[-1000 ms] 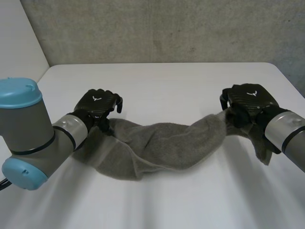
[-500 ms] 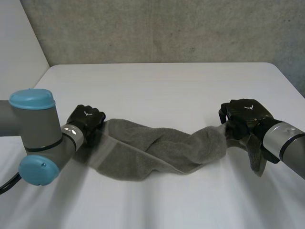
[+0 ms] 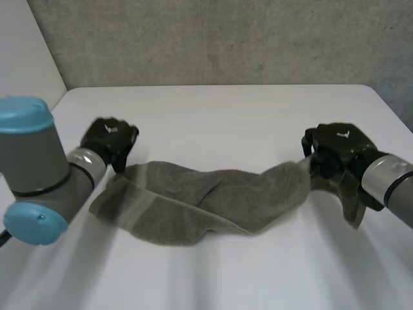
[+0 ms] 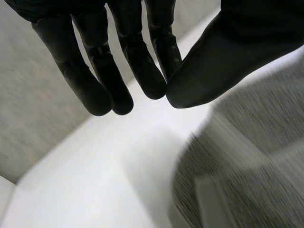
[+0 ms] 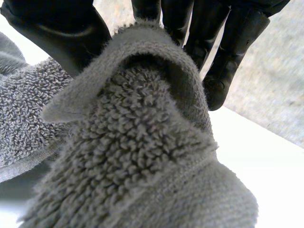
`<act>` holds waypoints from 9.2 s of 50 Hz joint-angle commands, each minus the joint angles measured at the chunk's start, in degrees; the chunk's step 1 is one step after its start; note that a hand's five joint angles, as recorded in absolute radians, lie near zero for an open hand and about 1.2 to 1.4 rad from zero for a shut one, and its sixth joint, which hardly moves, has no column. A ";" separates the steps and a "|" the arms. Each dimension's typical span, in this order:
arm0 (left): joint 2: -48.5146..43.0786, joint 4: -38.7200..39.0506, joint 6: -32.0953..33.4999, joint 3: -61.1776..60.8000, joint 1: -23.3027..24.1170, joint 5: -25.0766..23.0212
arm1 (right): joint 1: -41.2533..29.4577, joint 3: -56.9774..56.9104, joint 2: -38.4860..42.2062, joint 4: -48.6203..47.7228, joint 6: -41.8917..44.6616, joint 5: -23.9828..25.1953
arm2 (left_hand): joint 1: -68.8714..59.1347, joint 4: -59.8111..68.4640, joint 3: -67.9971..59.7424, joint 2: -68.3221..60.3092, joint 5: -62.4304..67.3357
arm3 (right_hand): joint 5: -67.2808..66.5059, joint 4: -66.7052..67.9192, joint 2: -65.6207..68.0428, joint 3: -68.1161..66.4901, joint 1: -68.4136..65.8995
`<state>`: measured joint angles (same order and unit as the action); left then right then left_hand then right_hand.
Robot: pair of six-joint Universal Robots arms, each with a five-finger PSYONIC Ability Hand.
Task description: Fold the towel.
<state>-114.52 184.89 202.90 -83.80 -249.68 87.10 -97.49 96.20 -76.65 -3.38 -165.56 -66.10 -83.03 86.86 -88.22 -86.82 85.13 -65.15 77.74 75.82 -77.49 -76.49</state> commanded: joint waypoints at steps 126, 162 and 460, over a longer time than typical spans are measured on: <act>5.79 15.24 -13.49 -13.85 -4.23 3.69 | -1.65 -12.10 16.27 14.55 13.60 3.70 | 3.03 -6.86 8.22 6.82 -15.13 | 7.58 -10.17 -8.25 9.92 8.92; 5.80 15.77 -13.76 -13.76 -6.87 3.86 | 6.16 19.71 -9.48 2.42 33.64 10.81 | 3.03 -6.86 8.22 6.82 -15.13 | 55.31 -57.89 -55.98 57.64 56.64; 10.71 13.49 -17.18 -7.08 -4.41 2.46 | 0.54 -6.18 0.72 -1.13 6.23 10.12 | 3.03 -6.86 8.22 6.82 -15.13 | -4.85 2.26 4.18 -2.51 -3.51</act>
<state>-107.76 199.52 187.06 -91.52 -254.03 89.65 -97.11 97.45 -74.06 -14.18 -151.16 -55.95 -81.60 87.45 -88.64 -86.60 85.59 -66.41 76.94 76.60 -77.04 -75.61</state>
